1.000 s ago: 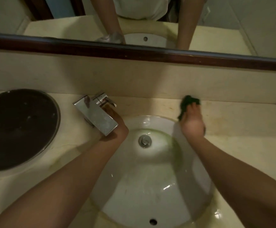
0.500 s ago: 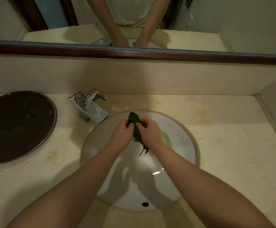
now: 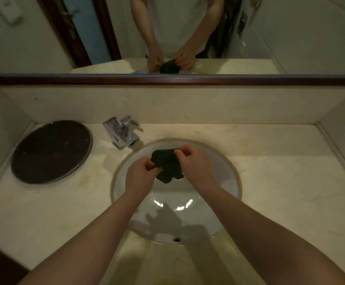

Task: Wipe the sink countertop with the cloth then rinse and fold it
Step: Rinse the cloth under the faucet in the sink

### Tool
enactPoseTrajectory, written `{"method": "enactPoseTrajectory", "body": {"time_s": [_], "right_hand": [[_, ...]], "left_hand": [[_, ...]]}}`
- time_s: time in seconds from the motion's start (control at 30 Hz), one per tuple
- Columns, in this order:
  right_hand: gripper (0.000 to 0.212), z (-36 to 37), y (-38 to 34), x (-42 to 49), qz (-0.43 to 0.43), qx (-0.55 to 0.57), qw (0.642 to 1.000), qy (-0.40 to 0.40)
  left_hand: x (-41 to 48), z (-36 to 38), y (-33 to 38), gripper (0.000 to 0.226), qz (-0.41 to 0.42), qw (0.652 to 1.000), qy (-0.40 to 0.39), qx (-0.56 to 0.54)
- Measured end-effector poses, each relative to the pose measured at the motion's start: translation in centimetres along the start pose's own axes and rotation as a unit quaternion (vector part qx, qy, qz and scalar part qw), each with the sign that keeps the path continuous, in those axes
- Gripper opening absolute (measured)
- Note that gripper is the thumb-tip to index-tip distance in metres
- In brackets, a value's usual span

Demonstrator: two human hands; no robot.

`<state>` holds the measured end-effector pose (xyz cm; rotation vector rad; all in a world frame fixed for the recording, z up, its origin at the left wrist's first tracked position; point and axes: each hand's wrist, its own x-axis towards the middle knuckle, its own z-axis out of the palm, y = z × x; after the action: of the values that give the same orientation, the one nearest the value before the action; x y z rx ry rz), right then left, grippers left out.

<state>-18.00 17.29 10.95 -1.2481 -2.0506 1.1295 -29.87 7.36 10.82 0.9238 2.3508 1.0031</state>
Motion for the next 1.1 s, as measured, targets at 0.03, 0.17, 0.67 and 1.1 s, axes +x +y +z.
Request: {"method": "enactPoseTrajectory", "body": {"time_s": [0.03, 0.17, 0.67, 1.1], "right_hand": [[0.016, -0.2, -0.4, 0.0, -0.017, -0.007, 1.0, 0.003], [0.016, -0.2, -1.6, 0.7, -0.048, -0.045, 0.998, -0.005], [0.026, -2.7, -8.3, 2.3, -0.101, -0.051, 0.966, -0.233], [0.015, -2.2, -14.3, 1.8, -0.079, 0.21, 0.954, -0.201]], "left_hand": [[-0.4, -0.7, 0.2, 0.025, 0.033, 0.998, 0.003, 0.062], [-0.4, -2.7, 0.2, 0.018, 0.109, 0.972, 0.049, 0.2], [2.0, -9.2, 5.1, 0.006, 0.182, 0.983, -0.016, -0.014], [3.0, -6.9, -1.0, 0.041, 0.123, 0.961, -0.17, -0.18]]}}
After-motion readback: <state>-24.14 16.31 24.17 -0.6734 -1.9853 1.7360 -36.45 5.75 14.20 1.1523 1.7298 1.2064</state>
